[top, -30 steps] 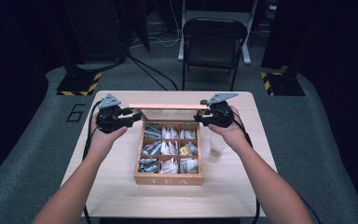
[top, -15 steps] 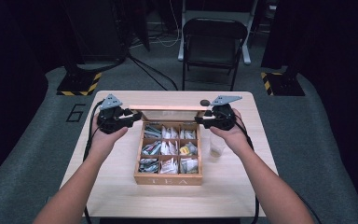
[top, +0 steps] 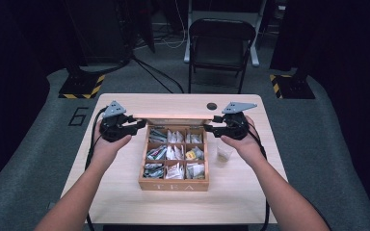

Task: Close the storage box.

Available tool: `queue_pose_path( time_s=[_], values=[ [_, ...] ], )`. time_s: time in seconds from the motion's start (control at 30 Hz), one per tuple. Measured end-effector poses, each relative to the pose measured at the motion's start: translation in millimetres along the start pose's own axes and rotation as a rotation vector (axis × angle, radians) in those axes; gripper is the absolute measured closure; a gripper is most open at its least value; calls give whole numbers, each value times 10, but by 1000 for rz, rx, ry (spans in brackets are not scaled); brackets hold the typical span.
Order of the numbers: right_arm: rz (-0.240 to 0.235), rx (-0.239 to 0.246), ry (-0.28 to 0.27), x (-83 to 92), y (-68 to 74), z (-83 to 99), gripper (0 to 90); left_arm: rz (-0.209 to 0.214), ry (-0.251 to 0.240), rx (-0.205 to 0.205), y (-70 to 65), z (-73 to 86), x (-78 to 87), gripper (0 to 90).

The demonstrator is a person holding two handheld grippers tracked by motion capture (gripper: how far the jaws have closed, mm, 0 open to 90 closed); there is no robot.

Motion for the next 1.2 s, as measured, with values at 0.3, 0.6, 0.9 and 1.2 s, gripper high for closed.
queue_pose_path(
  time_s=[0.3,0.6,0.9,1.2],
  values=[
    [-6,34,-5,114,167,42,491,9,1,-5,-55,106,26,587],
    [10,57,-15,188,299,102,479,12,-5,3,-105,208,41,581],
    [-32,20,-38,239,353,150,515,20,12,-11,-153,327,59,582],
    [-38,13,-31,262,399,261,551,21,9,-14,-192,415,63,580]
  ],
)
Point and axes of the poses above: each handheld gripper's, and its own axes: x roughly backward along the jaws, z roughly out of its underside, y roughly to its left, the point moved 4 cm from there along -x, roughly forward along the jaws, and after that the axes turned 7 degrees about y, right-handed, at the moved point
